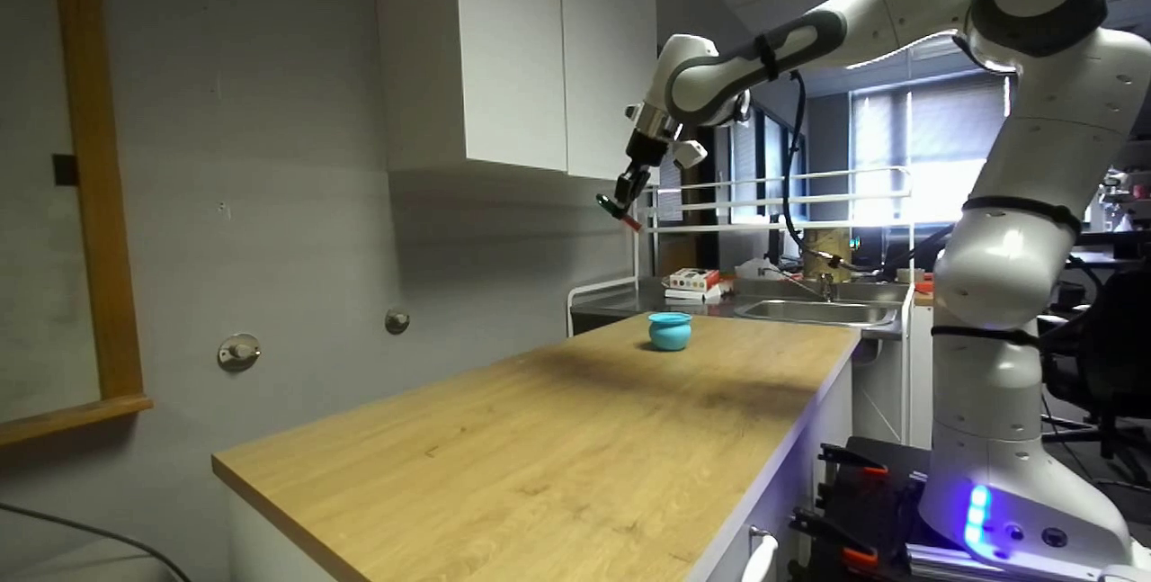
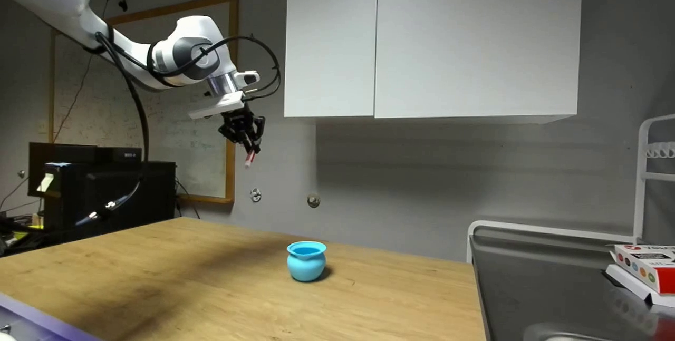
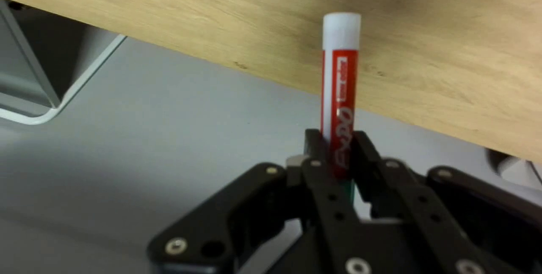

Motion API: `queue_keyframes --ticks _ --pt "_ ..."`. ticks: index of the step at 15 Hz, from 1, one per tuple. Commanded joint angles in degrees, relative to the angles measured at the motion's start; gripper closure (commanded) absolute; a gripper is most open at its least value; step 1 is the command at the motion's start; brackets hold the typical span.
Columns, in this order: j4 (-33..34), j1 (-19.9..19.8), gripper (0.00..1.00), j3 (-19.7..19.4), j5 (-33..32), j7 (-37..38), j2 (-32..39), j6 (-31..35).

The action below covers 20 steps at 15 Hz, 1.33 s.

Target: Put the marker in the blue vessel

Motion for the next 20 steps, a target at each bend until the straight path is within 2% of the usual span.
queue_keyframes --ticks 1,10,16,20 --pt "3.0 -1.8 0.88 -1.4 0.3 3.6 4.2 3.8" --pt "-2.7 -3.0 0.88 -2.7 8.0 15.0 11.1 16.0" --pt "-9.0 -5.3 0.88 -3.8 9.0 20.3 14.4 25.7" --pt "-10.8 -7.4 0.88 -5.6 10.0 21.8 14.7 28.1"
